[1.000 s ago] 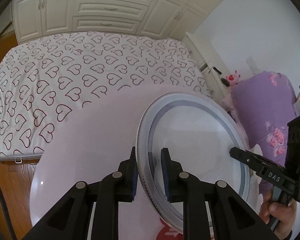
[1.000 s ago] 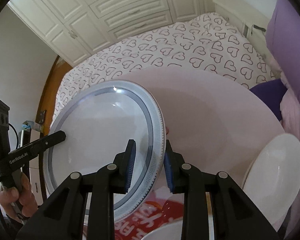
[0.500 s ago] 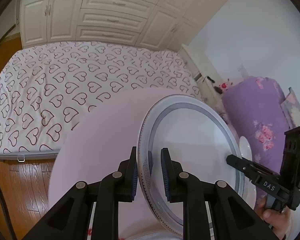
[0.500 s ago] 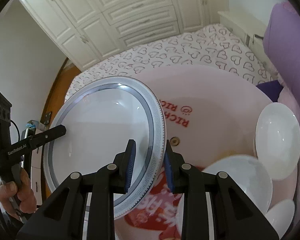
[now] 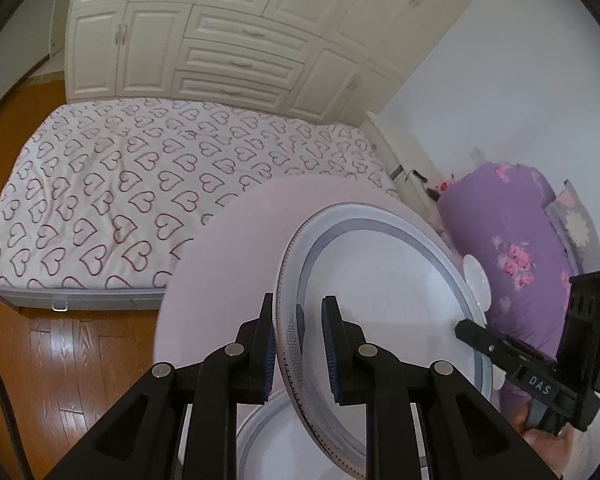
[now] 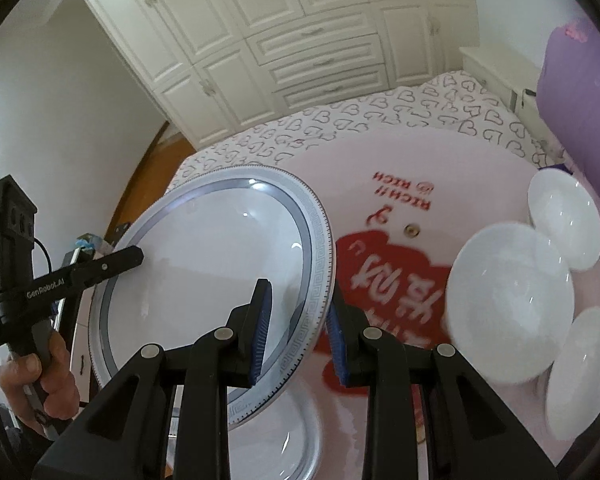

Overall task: Organize plates and bowls
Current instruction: 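Carry the held stacked plates toward the table edge with both grippers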

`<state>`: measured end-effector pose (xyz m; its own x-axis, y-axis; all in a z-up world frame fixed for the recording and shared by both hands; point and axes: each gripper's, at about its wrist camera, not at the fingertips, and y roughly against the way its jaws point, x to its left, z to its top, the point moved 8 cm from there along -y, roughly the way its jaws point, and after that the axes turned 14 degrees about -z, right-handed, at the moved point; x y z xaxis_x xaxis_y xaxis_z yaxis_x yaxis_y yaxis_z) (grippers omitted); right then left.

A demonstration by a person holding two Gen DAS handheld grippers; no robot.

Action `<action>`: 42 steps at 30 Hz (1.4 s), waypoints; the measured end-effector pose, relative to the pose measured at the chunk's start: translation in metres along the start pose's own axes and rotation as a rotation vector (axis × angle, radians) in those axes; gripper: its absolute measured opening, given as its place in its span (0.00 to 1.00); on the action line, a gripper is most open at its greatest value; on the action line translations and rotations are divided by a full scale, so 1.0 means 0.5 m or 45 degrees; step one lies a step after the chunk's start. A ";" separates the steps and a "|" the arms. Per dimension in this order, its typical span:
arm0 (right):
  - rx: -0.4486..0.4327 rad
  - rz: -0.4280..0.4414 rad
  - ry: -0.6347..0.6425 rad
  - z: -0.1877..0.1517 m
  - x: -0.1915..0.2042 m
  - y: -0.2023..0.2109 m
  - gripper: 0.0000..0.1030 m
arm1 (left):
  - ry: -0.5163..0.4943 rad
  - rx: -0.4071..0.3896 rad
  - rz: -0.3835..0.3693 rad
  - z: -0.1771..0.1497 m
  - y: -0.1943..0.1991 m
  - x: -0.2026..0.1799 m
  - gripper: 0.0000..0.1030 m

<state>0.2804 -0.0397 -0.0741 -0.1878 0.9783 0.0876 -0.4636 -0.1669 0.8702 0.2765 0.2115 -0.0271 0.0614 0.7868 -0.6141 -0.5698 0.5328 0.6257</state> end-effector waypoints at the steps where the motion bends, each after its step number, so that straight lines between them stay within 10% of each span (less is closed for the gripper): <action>1: -0.003 0.003 0.005 -0.010 0.005 0.004 0.26 | -0.010 -0.009 0.010 -0.016 0.018 -0.002 0.15; 16: 0.045 0.013 0.020 -0.174 0.016 0.027 0.26 | -0.019 0.059 0.080 -0.218 0.070 -0.057 0.15; 42: 0.153 -0.038 0.119 -0.287 0.028 -0.022 0.29 | -0.016 0.147 0.177 -0.259 -0.016 -0.003 0.17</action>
<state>0.1585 -0.0418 -0.1518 -0.2581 0.9659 0.0203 -0.3639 -0.1167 0.9241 0.1747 0.1659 -0.0935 -0.0009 0.8588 -0.5124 -0.4754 0.4504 0.7557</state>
